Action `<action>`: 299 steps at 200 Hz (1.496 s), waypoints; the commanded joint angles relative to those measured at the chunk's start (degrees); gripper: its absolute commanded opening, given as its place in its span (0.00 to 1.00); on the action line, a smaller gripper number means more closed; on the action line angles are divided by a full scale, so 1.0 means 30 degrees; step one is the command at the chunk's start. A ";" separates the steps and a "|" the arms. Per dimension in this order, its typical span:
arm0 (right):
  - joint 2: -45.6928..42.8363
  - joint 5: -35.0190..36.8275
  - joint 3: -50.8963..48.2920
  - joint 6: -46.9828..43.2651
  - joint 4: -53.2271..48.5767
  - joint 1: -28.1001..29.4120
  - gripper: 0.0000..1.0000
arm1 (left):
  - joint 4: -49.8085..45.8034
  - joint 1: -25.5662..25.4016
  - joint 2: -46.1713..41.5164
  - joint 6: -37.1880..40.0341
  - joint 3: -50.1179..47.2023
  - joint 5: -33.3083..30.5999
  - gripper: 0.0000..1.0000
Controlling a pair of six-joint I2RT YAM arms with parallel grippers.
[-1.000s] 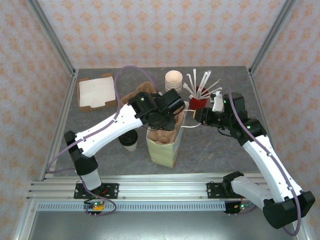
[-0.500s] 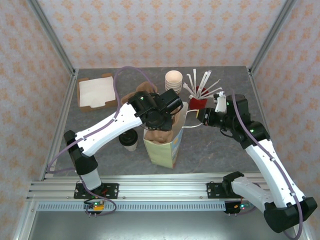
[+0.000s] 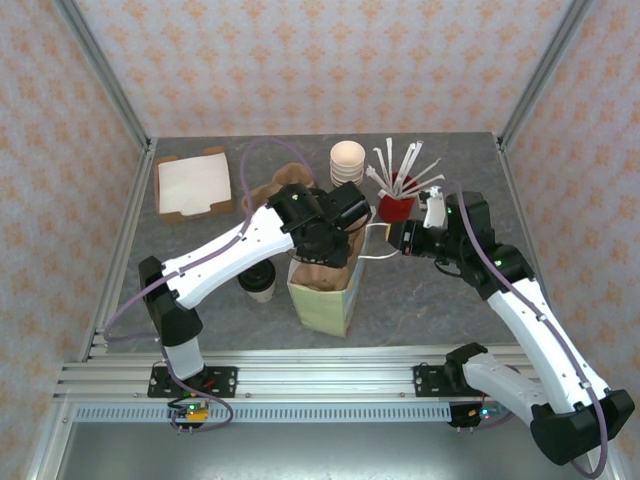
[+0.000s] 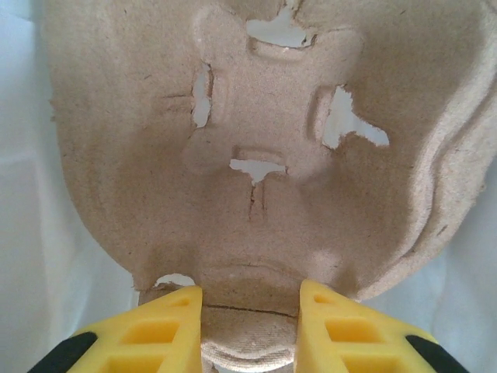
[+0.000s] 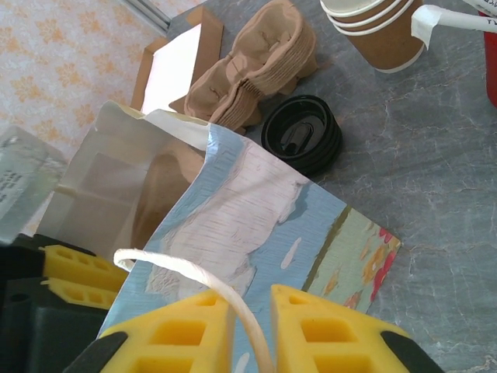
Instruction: Pack the takeout coffee
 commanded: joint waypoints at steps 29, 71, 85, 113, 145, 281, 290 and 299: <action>-0.0087 0.0471 -0.0171 0.0012 0.0795 0.0212 0.29 | -0.0801 0.0115 0.0665 0.0897 0.0314 -0.0198 0.28; -0.0218 0.1538 0.0264 -0.0337 0.0143 0.0216 0.48 | 0.0034 0.0166 0.0798 0.1085 -0.0279 -0.0256 0.28; -0.0229 0.1510 0.0402 -0.0332 0.0080 0.0201 0.51 | 0.0197 0.0174 0.0987 0.1371 -0.0394 -0.0311 0.28; -0.0420 0.1955 0.0708 -0.0456 -0.0402 0.0188 0.57 | 0.0757 0.0173 0.1193 0.1732 -0.0973 -0.0177 0.28; -0.0614 0.2584 0.0976 -0.0711 -0.0756 0.0206 0.61 | 0.1163 0.0232 0.1339 0.2266 -0.1530 0.0149 0.28; -0.0613 0.3036 0.1729 -0.0933 -0.1049 0.0198 0.75 | 0.2644 0.0580 0.2950 0.3126 -0.2804 0.0870 0.28; -0.0643 0.3163 0.1791 -0.0933 -0.1095 0.0202 0.77 | 0.2810 0.0610 0.3107 0.3126 -0.2901 0.0979 0.28; -0.0742 0.3347 0.1829 -0.0889 -0.1118 0.0203 0.79 | 0.2990 0.0620 0.3229 0.3155 -0.2976 0.1117 0.28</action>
